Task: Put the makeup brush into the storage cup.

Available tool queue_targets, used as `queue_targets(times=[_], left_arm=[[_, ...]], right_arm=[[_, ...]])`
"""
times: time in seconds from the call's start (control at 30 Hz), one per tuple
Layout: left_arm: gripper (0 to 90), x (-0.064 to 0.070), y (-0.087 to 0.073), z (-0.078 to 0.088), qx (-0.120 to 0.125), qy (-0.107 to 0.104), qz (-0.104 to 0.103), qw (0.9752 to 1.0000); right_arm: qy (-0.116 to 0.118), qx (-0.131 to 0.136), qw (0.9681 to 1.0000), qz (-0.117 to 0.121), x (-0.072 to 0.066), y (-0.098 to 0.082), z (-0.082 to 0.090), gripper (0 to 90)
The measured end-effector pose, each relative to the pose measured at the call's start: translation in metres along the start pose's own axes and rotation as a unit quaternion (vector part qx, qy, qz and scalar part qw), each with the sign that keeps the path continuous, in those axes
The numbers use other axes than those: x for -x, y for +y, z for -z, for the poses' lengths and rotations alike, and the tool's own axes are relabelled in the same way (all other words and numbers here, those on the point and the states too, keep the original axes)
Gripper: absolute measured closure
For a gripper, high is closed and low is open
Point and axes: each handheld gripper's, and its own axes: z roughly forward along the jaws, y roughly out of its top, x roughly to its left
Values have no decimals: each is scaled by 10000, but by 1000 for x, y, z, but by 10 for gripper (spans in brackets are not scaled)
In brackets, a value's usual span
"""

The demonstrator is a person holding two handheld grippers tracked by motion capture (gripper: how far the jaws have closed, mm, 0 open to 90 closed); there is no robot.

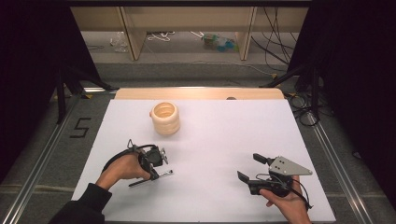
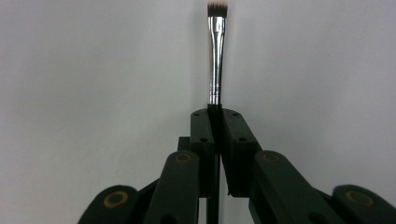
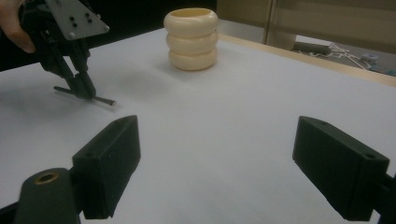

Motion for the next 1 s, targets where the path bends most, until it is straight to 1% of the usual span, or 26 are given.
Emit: queue_targets(times=[0.03,0.07,0.1,0.13,0.2,0.23,0.3,0.37,0.4,0.43,0.47,0.5,0.53,0.57,0.6,0.63,0.67,0.7,0.73,0.77,0.8,0.83,0.87,0.9,0.93,1.0], left_arm=[[835,-2,-2,6,73,38,28,10000],[835,-2,-2,6,73,38,28,10000],[834,-3,-3,9,131,75,33,9999],[835,-4,-3,12,188,86,64,9998],[834,-5,-4,16,277,116,106,9995],[834,-6,-5,18,401,126,170,9990],[834,-6,-5,20,453,139,211,9987],[834,-8,-4,23,624,199,178,9977],[834,-7,-4,24,731,237,226,9968],[834,-10,-4,28,936,326,227,9948],[834,-10,-4,28,936,326,227,9948],[834,-11,-4,30,1012,345,245,9940],[834,-10,-4,31,1069,338,334,9931],[834,-11,-5,33,1149,363,365,9920],[834,-12,-4,33,1179,403,317,9917],[834,-12,-4,33,1179,403,317,9917],[834,-11,-4,34,1248,432,371,9906],[834,-11,-4,34,1248,432,371,9906],[834,-13,-4,35,1291,488,326,9899],[834,-13,-4,35,1405,517,374,9880],[834,-13,-4,36,1455,548,359,9872],[834,-15,-5,38,1576,579,403,9850],[834,-15,-5,38,1576,579,403,9850],[834,-16,-6,40,1635,643,393,9837],[835,-16,-6,39,1829,667,561,9793],[834,-19,-9,43,2035,705,678,9742]], right_arm=[[-25,-49,10000,4,0,0,1,162],[7,-161,9998,-76,0,0,2,162],[-36,-94,9999,2,1,0,2,162],[-38,-79,10000,18,1,0,2,162],[-12,-117,9999,-20,0,1,2,162],[-9,3,10000,14,0,0,0,162],[-15,36,10000,6,0,0,-1,162],[-13,39,10000,9,0,0,-1,162],[-12,38,10000,9,0,0,0,162],[-9,38,10000,7,0,0,-1,162],[-11,36,10000,8,0,0,-1,162],[-11,36,10000,8,0,0,-1,162],[-8,39,10000,11,0,0,-1,163],[-7,39,10000,9,0,0,-1,163],[-11,41,10000,14,0,0,-1,162],[3,12,10000,12,0,0,-1,162],[5,8,10000,10,0,0,-1,162],[5,8,10000,10,0,0,-1,162],[5,9,10000,13,0,0,-1,162],[13,0,10000,1,0,0,0,162],[7,-4,10000,9,0,0,0,162],[7,-7,10000,8,0,0,0,162],[7,-7,10000,8,0,0,0,162],[6,-10,10000,6,0,0,0,162],[5,-10,10000,7,0,0,0,162],[4,-2,10000,7,0,0,0,162]])
